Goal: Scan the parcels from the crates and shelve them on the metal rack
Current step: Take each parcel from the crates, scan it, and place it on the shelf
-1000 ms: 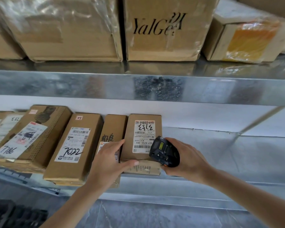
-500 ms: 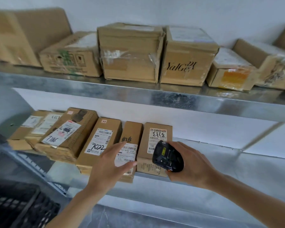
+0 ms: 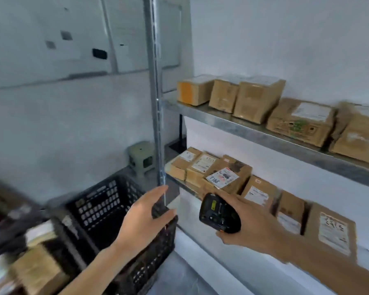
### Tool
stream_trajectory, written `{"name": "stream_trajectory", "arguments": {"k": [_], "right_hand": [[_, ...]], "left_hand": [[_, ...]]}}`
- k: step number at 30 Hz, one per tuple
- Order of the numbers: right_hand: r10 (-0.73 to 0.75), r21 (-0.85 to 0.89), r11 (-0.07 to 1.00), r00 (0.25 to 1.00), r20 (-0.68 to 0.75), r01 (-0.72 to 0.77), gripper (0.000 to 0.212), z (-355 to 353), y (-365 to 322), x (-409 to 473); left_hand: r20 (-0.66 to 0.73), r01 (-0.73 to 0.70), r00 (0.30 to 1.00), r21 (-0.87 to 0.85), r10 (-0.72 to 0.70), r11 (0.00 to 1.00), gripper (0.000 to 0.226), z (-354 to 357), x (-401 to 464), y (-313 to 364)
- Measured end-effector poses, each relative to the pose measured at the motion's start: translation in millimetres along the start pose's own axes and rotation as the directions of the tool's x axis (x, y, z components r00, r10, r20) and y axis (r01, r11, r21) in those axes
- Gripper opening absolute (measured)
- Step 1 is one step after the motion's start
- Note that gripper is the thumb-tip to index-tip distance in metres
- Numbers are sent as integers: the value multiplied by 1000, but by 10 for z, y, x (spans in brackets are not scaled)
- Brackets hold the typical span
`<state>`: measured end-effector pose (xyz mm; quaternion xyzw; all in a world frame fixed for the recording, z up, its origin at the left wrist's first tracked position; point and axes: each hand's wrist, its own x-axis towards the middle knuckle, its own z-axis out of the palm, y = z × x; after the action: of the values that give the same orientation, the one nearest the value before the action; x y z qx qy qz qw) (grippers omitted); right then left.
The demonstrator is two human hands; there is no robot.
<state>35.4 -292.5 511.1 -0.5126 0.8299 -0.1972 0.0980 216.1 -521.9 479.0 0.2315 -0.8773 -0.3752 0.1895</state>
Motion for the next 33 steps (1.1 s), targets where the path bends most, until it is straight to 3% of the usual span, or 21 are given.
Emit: {"name": "stream_trajectory", "arguments": {"k": [4, 9, 15, 27, 33], "right_hand": [[-142, -14, 990, 988, 63, 143, 76, 558, -1006, 600], [-271, 32, 962, 952, 143, 270, 82, 1347, -2115, 1088], [-358, 116, 933, 903, 235, 340, 81, 2190, -3031, 1422], [-323, 47, 939, 834, 447, 339, 76, 3418, -3439, 2222], [-243, -22, 956, 830, 502, 293, 71, 3992, -3275, 2690]], "left_hand": [[-128, 167, 979, 57, -159, 984, 74, -973, -635, -822], [-292, 405, 881, 57, -373, 912, 65, -1885, -1440, -1736], [-391, 546, 773, 9, -500, 838, 61, -2398, -2249, -2561], [-401, 696, 614, -133, -680, 706, 61, -2294, -2413, -3702], [-359, 713, 593, -182, -720, 677, 61, -1990, -2113, -4242]]}}
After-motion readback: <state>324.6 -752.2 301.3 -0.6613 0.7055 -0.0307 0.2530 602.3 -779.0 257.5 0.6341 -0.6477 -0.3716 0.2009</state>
